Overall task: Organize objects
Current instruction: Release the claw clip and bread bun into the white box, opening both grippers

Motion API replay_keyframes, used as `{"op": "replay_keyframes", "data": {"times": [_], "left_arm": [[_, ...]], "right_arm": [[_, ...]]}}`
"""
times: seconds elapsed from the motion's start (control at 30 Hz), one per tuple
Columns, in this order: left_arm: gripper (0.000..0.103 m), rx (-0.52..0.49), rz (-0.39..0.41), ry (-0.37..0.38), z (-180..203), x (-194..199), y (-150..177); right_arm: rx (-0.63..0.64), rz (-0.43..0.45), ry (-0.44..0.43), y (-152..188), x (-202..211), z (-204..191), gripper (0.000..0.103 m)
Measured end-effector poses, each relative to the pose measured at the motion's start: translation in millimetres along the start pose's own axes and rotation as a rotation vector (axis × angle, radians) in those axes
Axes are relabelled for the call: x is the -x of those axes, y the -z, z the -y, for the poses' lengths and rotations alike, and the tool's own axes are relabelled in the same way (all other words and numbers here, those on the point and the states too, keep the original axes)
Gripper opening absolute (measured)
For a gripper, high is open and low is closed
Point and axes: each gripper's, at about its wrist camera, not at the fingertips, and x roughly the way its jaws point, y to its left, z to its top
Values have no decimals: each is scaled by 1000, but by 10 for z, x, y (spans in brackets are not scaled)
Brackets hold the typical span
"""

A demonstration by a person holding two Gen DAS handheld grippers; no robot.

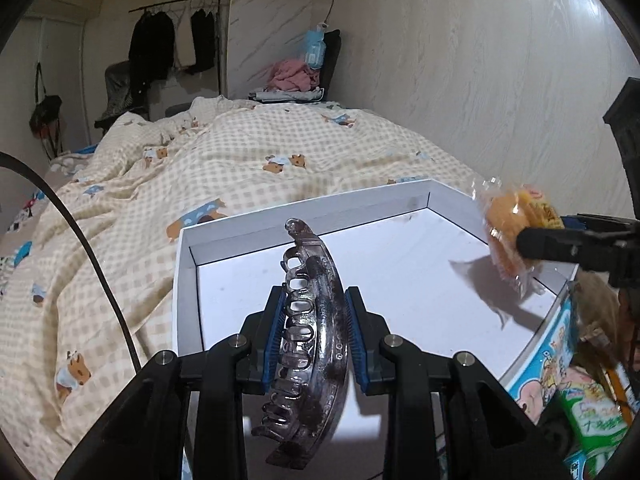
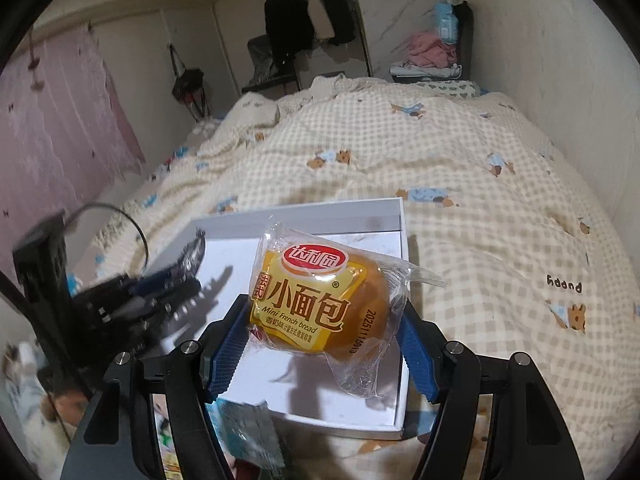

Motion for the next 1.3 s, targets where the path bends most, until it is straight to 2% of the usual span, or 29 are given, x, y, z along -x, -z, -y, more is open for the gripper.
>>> {"op": "replay_keyframes", "data": {"times": [0.33,0.6,0.67,0.7,0.77,0.9,0.97,1.07,1.2,1.3], "left_arm": [[33,-16,22,13,-28,11,19],[34,-6,43,31,-55,81,31],[46,10,67,67,-96,156,50],[50,30,90,118,-142,213,57],[62,54,132,162,-196,302,58],[69,51,222,168,-196,526,84],[79,21,254,177,-147,645,104],[80,-41,297,165,-26,839,127],[82,-128,353,116,141,1088,169],[84,-158,362,147,199,1243,185]], "right_arm": [[99,-55,86,127,-124,-124,71],[103,-55,96,131,-123,-111,72],[98,-48,86,123,-106,-113,75],[91,-41,79,116,-87,-99,76],[69,-23,65,96,-43,-73,77],[33,23,42,50,57,-24,77],[24,40,34,25,99,-31,78],[13,70,19,-29,198,-57,85],[57,111,23,-120,428,-203,85],[87,125,-15,-143,672,-313,85]]}}
